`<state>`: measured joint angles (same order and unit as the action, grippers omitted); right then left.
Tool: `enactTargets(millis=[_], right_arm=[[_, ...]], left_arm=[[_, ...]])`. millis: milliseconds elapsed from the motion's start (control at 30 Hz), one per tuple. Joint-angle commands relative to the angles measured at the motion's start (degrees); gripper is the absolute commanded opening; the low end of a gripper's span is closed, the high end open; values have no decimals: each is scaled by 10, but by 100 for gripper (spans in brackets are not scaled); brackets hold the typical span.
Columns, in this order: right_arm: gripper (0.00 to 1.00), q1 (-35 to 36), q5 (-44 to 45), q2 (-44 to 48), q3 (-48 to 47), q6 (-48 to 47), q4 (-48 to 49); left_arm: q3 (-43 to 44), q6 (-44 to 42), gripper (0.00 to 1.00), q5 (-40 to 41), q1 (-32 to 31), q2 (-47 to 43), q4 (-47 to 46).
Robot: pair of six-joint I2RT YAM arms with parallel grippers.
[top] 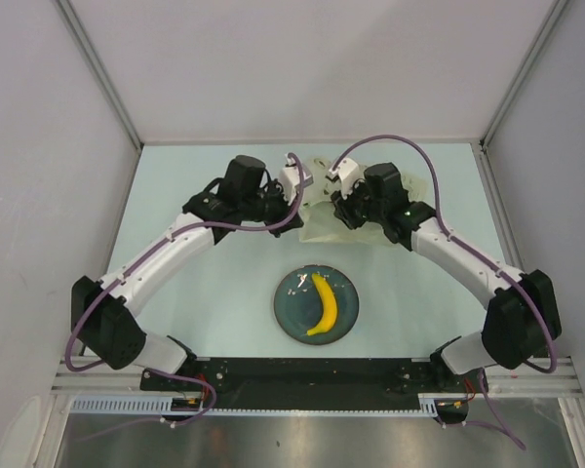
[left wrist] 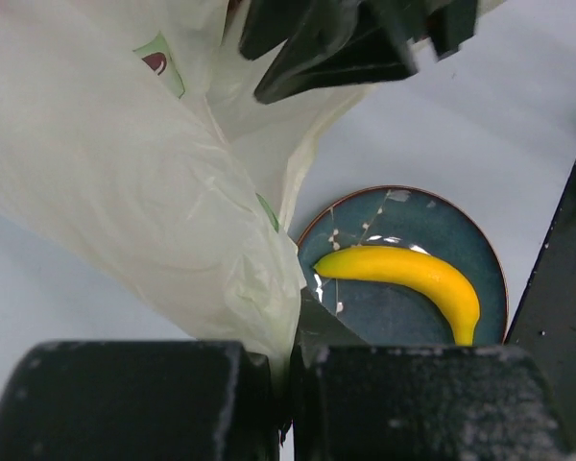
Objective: Take the fake fruits out of the plastic bag
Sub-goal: Adjust the plastic bag at the center of the board.
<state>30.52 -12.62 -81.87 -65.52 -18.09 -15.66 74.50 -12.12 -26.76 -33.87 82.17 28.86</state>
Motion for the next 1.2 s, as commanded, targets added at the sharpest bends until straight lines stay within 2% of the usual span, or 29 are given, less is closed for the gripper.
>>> enactTargets(millis=[0,33,100,167,267,367,467,567,633,733,833,900,967,1100,1167], right_arm=[[32,49,31,-36,-23,13,73],[31,61,50,-43,-23,-23,72],[31,84,66,-57,-24,-67,71],[30,89,70,-62,-24,-156,66],[27,76,83,-75,-24,-248,70],[24,45,97,-99,-24,-307,104],[19,20,60,-107,-22,-390,101],[20,10,63,-101,-6,-378,149],[25,10,87,-85,-6,-347,170],[38,11,66,-39,-6,-297,128],[41,16,-2,-2,2,-290,73],[41,33,-21,29,28,-304,59],[41,47,-31,52,62,-359,47],[22,57,-40,58,101,-447,57],[20,53,-33,44,102,-476,67]], left_arm=[[22,14,0,-35,1,-39,-28],[14,44,0,-49,1,-49,-71],[16,91,0,-65,1,-57,-92],[22,137,0,-94,3,-56,-106],[14,164,0,-120,2,-47,-123],[-1,176,0,-102,4,-48,-136],[-7,170,0,-105,14,-39,-104],[-15,172,0,-107,36,-21,-78],[-25,181,0,-114,56,-18,-75],[-24,172,0,-103,69,-10,-69],[-12,178,0,-121,78,2,-72],[-4,178,0,-136,82,14,-74],[7,180,0,-148,87,21,-74],[24,184,0,-178,95,28,-73],[29,183,0,-183,97,22,-74]])
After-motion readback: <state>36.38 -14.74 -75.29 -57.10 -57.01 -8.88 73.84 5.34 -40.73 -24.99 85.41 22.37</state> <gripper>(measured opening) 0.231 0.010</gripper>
